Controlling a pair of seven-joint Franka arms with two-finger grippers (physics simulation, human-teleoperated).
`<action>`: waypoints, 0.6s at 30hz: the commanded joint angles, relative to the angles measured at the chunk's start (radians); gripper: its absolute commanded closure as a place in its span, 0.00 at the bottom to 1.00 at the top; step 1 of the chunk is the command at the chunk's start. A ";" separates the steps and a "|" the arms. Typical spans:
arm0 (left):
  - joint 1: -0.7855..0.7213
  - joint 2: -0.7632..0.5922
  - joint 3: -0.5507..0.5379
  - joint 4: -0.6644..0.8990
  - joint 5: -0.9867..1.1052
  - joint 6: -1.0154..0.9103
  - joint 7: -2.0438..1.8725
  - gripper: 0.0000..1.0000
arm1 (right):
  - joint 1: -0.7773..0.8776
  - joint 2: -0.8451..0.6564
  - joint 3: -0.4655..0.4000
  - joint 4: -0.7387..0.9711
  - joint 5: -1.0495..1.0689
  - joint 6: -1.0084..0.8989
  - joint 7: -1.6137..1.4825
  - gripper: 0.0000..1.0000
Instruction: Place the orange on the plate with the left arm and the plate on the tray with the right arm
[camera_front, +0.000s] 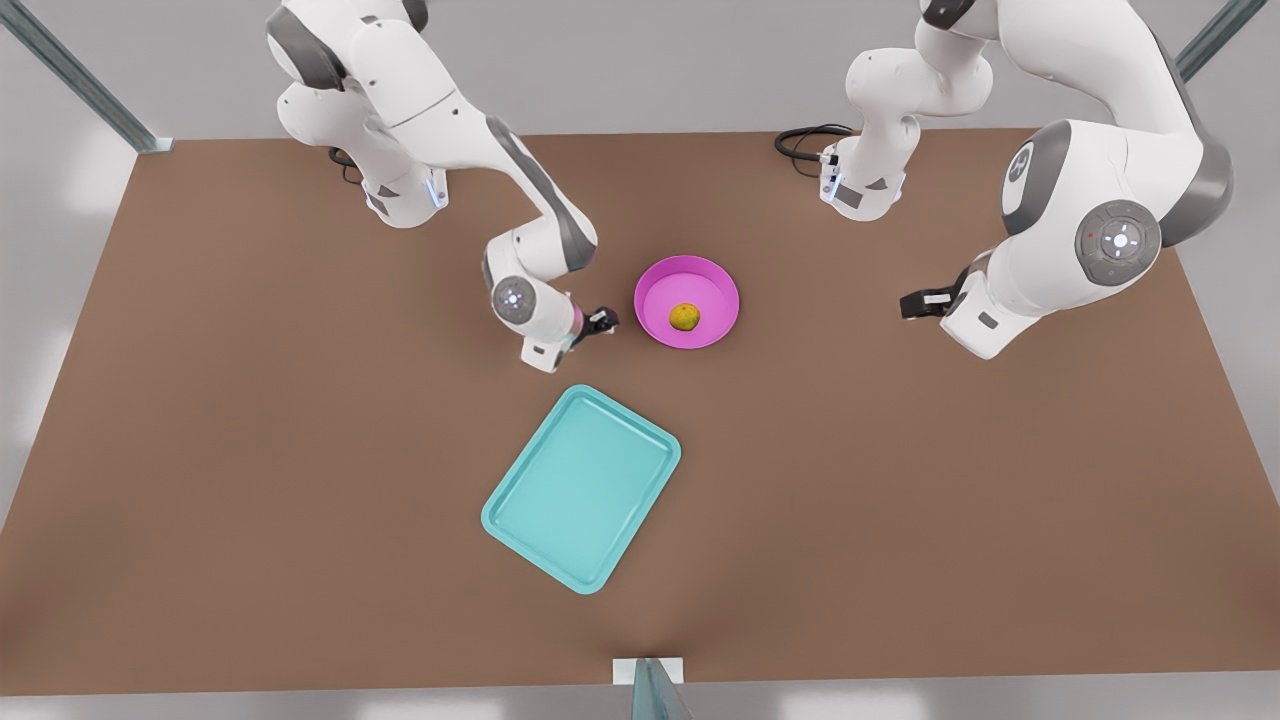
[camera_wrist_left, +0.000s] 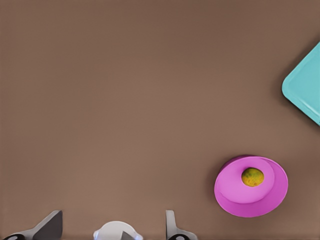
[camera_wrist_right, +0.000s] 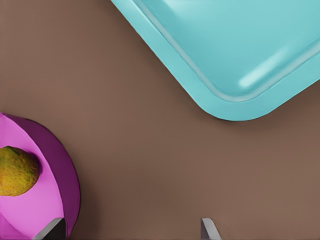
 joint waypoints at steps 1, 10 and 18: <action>0.000 -0.001 0.000 0.000 0.001 -0.006 0.021 0.00 | 0.003 0.030 0.029 0.040 0.061 -0.012 -0.296 0.00; 0.000 -0.012 -0.011 0.002 -0.007 -0.037 0.025 0.00 | 0.007 0.082 0.061 0.098 0.067 -0.017 -0.325 0.00; 0.002 -0.006 -0.011 0.002 0.003 -0.032 0.022 0.00 | 0.027 0.163 0.095 0.171 0.079 -0.012 -0.325 0.00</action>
